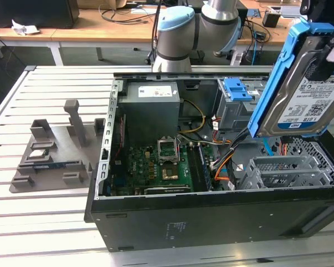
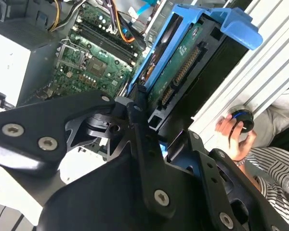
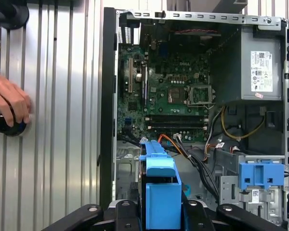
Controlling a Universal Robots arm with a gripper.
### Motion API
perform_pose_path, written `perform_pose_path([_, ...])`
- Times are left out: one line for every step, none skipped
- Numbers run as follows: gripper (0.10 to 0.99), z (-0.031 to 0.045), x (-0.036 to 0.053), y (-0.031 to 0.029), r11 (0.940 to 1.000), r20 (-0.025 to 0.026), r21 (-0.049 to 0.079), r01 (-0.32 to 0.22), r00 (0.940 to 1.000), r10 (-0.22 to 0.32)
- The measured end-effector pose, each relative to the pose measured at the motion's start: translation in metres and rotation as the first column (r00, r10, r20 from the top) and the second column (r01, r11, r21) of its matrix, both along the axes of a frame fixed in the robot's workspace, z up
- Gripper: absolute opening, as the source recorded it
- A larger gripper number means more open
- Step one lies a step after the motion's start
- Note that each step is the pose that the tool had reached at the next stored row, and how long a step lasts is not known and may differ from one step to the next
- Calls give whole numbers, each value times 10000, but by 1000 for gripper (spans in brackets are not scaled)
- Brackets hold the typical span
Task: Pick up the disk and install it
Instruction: 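Pick up the disk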
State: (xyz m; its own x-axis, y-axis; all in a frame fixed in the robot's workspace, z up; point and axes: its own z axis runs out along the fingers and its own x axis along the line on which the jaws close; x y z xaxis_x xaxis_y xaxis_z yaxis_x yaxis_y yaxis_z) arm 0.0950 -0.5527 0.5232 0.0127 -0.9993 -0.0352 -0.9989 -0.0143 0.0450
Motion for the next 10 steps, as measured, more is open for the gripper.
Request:
perform_pose_path([365,-2,20,0,10000,0,-8,3,10000,-3])
perform_pose_path([365,-5,44,0,10000,-1,-27,5,10000,-5])
perform_pose_path([365,-16,67,0,10000,-1,-47,8,10000,-8])
perform_pose_path([365,-36,85,0,10000,-1,-69,13,10000,-13])
perform_pose_path([365,-56,100,-1,10000,-1,-89,20,10000,-20])
perform_pose_path([365,-70,111,0,9999,-1,-99,26,10000,-26])
perform_pose_path([365,-86,123,0,9999,-1,-106,30,10000,-30])
perform_pose_path([365,-104,137,0,9999,-1,-118,37,10000,-37])
perform_pose_path([365,-121,149,1,9999,-1,-125,44,10000,-44])
perform_pose_path([365,-152,174,1,9999,-1,-131,62,10000,-62])
